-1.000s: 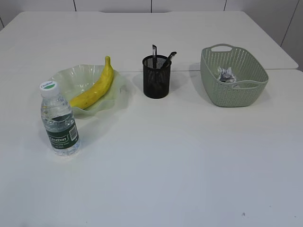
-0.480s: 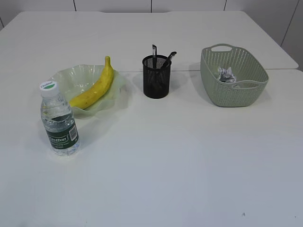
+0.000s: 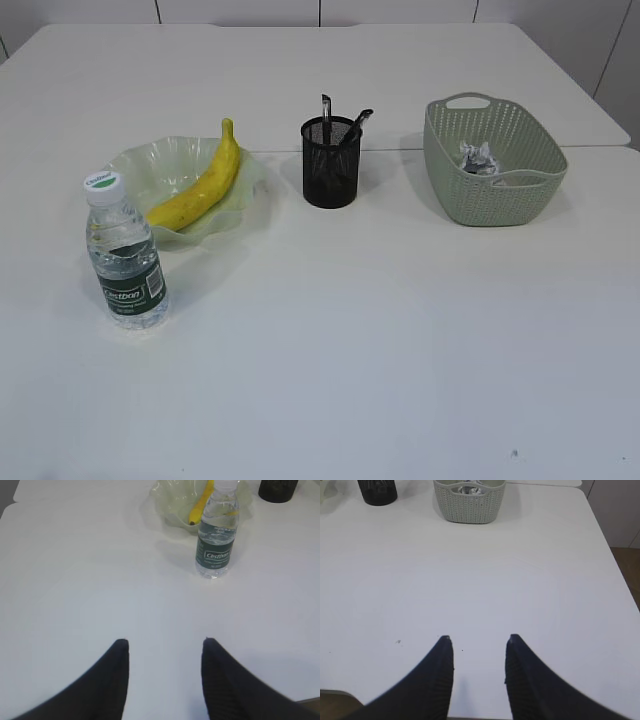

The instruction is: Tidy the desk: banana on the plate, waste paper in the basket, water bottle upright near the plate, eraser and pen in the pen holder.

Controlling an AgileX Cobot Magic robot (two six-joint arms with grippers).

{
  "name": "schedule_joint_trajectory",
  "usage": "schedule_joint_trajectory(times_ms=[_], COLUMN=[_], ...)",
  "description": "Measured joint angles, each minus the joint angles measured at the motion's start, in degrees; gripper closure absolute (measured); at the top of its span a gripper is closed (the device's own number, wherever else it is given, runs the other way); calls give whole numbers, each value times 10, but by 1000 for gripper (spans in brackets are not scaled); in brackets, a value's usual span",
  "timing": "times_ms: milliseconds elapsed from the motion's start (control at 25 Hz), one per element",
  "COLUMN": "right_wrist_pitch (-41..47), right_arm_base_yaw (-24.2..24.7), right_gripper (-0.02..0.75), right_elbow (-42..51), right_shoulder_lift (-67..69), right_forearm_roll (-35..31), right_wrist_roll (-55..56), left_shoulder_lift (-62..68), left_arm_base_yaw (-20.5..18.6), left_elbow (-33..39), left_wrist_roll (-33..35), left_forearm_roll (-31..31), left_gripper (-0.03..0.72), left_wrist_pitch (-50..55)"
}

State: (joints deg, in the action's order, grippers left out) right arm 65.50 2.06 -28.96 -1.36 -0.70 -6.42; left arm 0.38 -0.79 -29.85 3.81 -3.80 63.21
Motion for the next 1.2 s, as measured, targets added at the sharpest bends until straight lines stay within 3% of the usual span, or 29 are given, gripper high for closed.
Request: schedule_joint_trajectory(times_ms=[1200], right_wrist_pitch=[0], right_arm_base_yaw=[0], right_gripper=[471], right_elbow=[0], right_shoulder_lift=[0], right_forearm_roll=[0], right_wrist_roll=[0], left_shoulder_lift=[0], left_arm_base_yaw=[0], left_elbow=[0], left_wrist_roll=[0], left_forearm_roll=[0], left_gripper=[351], left_wrist_pitch=[0])
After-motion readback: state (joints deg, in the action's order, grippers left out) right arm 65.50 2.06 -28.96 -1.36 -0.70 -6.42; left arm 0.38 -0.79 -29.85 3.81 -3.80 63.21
